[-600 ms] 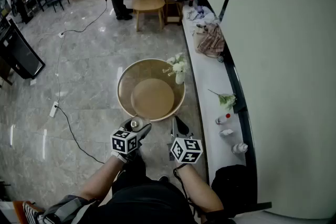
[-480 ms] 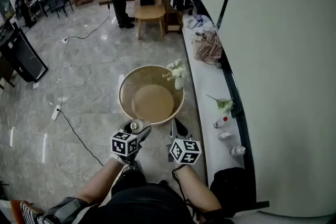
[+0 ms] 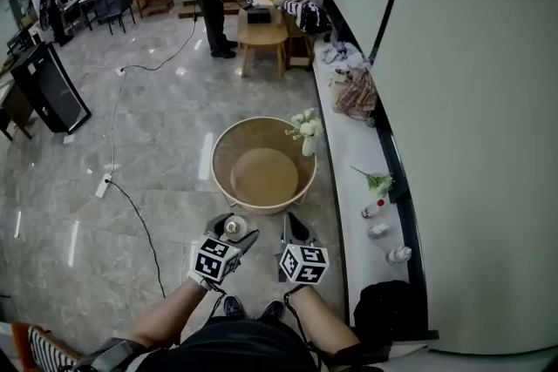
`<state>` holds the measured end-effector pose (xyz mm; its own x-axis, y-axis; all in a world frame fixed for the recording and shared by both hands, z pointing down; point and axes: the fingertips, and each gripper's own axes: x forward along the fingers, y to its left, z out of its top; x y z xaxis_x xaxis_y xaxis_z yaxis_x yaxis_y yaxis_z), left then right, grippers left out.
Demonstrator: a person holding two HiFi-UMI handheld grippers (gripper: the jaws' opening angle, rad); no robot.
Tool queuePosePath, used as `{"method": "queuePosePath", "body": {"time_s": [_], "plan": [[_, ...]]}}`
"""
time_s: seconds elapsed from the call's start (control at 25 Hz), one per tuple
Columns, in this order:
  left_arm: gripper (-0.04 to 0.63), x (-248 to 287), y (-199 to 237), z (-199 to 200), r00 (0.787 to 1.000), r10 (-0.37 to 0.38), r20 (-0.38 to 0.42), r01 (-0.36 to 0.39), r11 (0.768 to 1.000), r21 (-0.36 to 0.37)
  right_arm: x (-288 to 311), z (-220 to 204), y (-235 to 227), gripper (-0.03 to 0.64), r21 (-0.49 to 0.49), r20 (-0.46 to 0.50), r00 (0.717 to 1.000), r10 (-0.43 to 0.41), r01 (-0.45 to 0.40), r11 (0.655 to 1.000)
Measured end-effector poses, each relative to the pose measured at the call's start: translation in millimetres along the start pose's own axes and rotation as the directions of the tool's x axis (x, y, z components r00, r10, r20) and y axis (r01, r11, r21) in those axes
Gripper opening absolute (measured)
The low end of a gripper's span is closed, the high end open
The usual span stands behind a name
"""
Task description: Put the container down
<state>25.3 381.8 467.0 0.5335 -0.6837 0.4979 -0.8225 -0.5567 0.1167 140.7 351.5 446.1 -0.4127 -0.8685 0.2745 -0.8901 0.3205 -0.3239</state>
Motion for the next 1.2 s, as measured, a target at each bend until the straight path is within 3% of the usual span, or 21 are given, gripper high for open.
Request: {"method": "queuePosePath", "body": {"time_s": [0.28, 0.52, 0.76, 1.2], "plan": [[0.343, -23, 33, -41, 0.997, 0.036, -0.074, -0.039, 0.998, -0.04, 10, -37, 44, 0.008, 0.01, -0.091, 0.995, 0.051, -0.05, 0.999], [0.342, -37, 49, -18, 0.999, 0.042, -0.028, -0.042, 0.999, 0.006, 15, -17, 77, 0.008, -0.039, -0.05, 0.996, 0.079, -0.081, 0.996], [0.342, -56, 65, 7, 0.999, 0.03, 0.021, -0.031, 0.998, 0.046, 20, 13, 100, 0.008, -0.07, 0.012, 0.999, 0.052, -0.051, 0.996], [0.342, -73, 90, -6, 0.999, -0.005, 0.033, 0.003, 0.999, 0.044, 24, 6, 121, 0.008, -0.045, 0.03, 0.999, 0.02, -0.019, 0.999]]}}
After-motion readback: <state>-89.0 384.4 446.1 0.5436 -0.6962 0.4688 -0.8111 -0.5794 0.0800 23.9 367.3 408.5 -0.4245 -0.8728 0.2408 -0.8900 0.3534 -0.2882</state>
